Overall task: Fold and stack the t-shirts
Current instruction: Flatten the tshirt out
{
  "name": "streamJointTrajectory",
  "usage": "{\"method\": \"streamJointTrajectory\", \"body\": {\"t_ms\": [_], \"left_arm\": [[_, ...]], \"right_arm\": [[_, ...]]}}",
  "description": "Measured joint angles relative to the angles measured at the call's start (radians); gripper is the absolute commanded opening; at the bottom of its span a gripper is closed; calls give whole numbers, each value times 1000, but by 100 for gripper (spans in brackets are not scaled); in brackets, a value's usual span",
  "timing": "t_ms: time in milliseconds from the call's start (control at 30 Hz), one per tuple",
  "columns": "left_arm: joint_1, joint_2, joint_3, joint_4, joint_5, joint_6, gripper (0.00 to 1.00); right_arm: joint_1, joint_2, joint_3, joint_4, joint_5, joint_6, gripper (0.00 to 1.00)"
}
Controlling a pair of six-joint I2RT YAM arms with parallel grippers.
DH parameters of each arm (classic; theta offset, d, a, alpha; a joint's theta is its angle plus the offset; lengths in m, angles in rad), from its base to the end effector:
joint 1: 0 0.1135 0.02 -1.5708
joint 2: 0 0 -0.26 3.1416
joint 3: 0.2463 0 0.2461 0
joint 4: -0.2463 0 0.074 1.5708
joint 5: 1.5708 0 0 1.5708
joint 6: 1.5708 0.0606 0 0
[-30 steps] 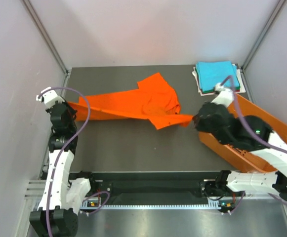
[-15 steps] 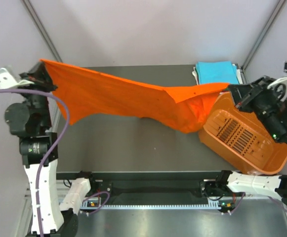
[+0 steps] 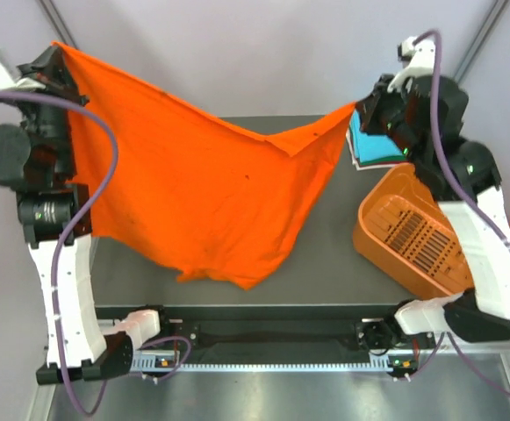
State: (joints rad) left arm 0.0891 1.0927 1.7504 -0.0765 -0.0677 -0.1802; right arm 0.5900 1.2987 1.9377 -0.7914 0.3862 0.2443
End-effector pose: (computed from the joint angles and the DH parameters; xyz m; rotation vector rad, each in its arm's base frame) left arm 0.1639 0.0188 0.6116 -0.1943 0.9720 -0.0500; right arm 0.2076 0.1115 0.5347 -0.0113 1.7202 0.2866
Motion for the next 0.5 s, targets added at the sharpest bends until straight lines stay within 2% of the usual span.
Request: {"method": "streamJointTrajectory", "body": {"t_ms": [100, 233, 400, 500], "left_arm": [[0, 63, 11, -23, 1, 2, 0], [0, 119, 32, -75, -1, 31, 0], [0, 100, 21, -73, 10, 44, 0], [0, 65, 3, -68, 47, 27, 0]], "right_arm": [[-197, 99, 90, 5, -270, 49, 0], [-362, 113, 102, 50, -549, 145, 0], [-471, 107, 117, 77, -765, 268, 0], [-495, 80, 63, 137, -880, 384, 0]]}}
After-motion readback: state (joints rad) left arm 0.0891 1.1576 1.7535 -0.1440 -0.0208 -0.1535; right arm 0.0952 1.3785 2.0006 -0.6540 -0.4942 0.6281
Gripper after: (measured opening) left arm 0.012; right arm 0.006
